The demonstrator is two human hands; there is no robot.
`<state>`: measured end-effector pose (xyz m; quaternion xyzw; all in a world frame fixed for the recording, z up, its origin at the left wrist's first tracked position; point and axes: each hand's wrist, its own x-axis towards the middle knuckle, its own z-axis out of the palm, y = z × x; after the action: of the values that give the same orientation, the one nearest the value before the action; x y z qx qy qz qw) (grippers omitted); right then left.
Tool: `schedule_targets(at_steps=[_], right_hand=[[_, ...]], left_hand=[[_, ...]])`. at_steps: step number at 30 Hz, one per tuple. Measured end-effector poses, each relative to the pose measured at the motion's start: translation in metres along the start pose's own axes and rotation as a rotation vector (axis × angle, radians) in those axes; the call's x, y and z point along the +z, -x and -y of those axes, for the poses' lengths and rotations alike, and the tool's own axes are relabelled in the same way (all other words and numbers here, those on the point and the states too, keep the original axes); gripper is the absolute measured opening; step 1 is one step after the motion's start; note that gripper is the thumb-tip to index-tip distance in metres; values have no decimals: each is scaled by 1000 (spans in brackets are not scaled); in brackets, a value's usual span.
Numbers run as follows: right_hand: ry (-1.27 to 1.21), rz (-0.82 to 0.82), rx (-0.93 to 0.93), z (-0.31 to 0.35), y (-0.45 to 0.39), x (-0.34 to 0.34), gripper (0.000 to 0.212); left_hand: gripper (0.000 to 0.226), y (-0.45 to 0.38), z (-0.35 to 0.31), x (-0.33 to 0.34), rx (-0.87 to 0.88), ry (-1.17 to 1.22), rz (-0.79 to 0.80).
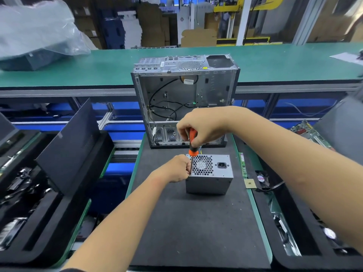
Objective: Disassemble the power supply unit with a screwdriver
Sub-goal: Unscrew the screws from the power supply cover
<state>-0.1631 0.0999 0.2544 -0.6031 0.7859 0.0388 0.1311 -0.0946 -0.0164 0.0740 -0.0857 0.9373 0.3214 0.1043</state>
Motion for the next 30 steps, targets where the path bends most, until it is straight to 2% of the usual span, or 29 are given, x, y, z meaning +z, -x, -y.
schedule_targets(at_steps=[2, 5, 8, 9, 11, 14, 17, 19, 22, 25, 30], right_hand=[[-39, 13, -7, -1, 1, 1, 20], [-80, 58, 84, -2, 1, 4, 10], [-21, 91, 259, -2, -3, 7, 39], [3, 81, 270, -1, -4, 8, 42], [52, 31, 185, -3, -4, 9, 33], [58, 6, 21, -5, 5, 1, 7], [-33, 8, -7, -4, 7, 2, 19], [-31, 15, 47, -1, 3, 5, 13], [-40, 91, 166, 0, -2, 4, 25], [18, 78, 103, -1, 0, 1, 16], [14, 44, 46, -1, 6, -1, 24]], left_hand=[[32, 0, -1, 0, 12, -17, 0], [22, 1, -1, -1, 35, -42, -20], [18, 3, -2, -1, 40, -59, -30], [18, 4, -2, -1, 39, -60, -32], [19, 4, -2, -1, 41, -53, -36], [15, 6, -3, -1, 41, -73, -45], [15, 11, -5, 0, 63, -59, -57], [21, 18, -5, 1, 121, -25, -96], [16, 23, -2, 2, 142, -40, -164], [6, 24, 0, 2, 132, -70, -192], [4, 26, -2, 6, 140, -60, -220]])
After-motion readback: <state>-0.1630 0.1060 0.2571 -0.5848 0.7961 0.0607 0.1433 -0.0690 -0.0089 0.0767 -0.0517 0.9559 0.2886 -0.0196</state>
